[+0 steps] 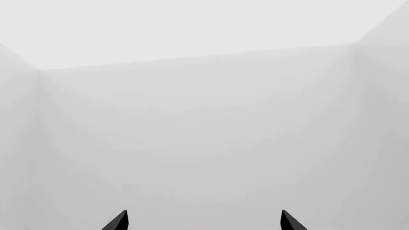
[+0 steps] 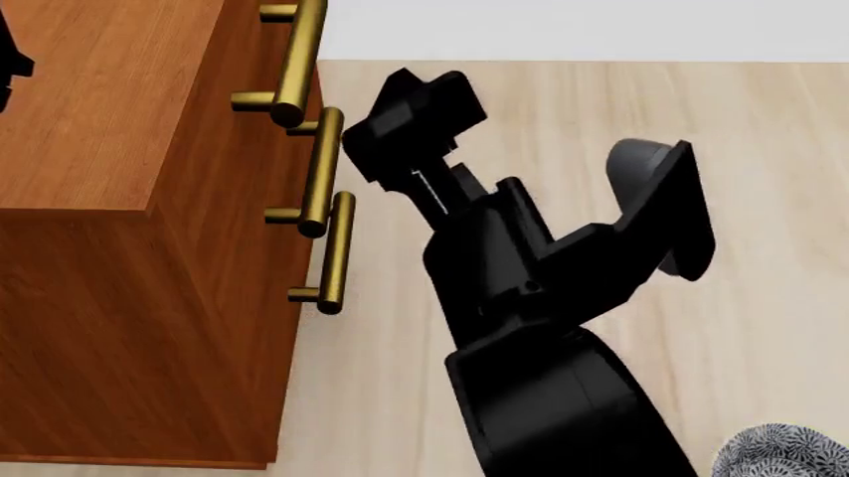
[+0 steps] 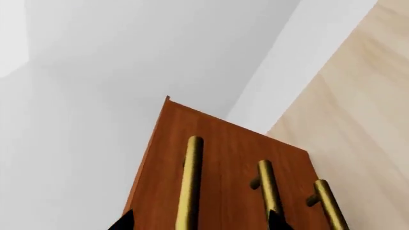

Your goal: Close the bottom drawer of the cabinet and open the top drawer.

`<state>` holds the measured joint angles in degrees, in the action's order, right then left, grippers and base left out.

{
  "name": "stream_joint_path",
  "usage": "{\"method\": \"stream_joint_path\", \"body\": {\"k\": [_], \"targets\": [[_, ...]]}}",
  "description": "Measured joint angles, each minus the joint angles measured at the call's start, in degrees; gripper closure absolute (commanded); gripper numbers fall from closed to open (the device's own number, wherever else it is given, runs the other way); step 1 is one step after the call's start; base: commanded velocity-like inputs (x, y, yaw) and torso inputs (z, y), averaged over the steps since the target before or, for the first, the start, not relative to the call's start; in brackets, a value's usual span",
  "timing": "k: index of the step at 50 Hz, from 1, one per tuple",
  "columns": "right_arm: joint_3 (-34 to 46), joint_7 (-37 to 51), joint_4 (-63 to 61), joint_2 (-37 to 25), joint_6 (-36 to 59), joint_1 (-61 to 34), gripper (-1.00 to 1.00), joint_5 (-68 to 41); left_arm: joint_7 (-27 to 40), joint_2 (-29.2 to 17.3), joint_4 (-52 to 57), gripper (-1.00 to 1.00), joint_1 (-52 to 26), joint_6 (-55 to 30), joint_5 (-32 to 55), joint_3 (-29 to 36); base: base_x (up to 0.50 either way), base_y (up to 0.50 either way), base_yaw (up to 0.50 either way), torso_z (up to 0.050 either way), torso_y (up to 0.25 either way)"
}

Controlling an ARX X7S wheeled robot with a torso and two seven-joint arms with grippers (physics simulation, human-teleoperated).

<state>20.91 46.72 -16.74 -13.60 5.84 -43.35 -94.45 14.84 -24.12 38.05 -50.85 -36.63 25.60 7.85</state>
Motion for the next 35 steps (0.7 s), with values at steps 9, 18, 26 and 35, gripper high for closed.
{"method": "stream_joint_path", "body": {"k": [9, 18, 26, 35], "targets": [[0.2, -1.7, 2.1, 1.3, 0.3, -0.9, -1.0, -3.0, 0.0, -0.2, 0.0, -1.0, 0.0, 0.1, 0.1, 0.0, 0.0, 0.0, 0.0, 0.0, 0.0], [0.9, -3.5, 4.8, 2.2, 1.0, -2.1, -1.0, -4.9, 0.1, -0.4, 0.0, -1.0, -0.3, 0.0, 0.3, 0.1, 0.0, 0.0, 0.0, 0.0, 0.0], [1.9, -5.4, 9.0, 3.0, 1.8, -3.8, -1.0, -5.7, 0.2, -0.5, 0.1, -1.0, -0.5, -0.2, 0.5, 0.1, 0.0, 0.0, 0.0, 0.0, 0.0], [3.2, -7.5, 13.8, 3.7, 2.6, -5.8, -1.0, -5.8, 0.2, -0.8, 0.1, -1.0, -0.4, -0.1, 0.7, 0.0, 0.0, 0.0, 0.0, 0.0, 0.0]]}}
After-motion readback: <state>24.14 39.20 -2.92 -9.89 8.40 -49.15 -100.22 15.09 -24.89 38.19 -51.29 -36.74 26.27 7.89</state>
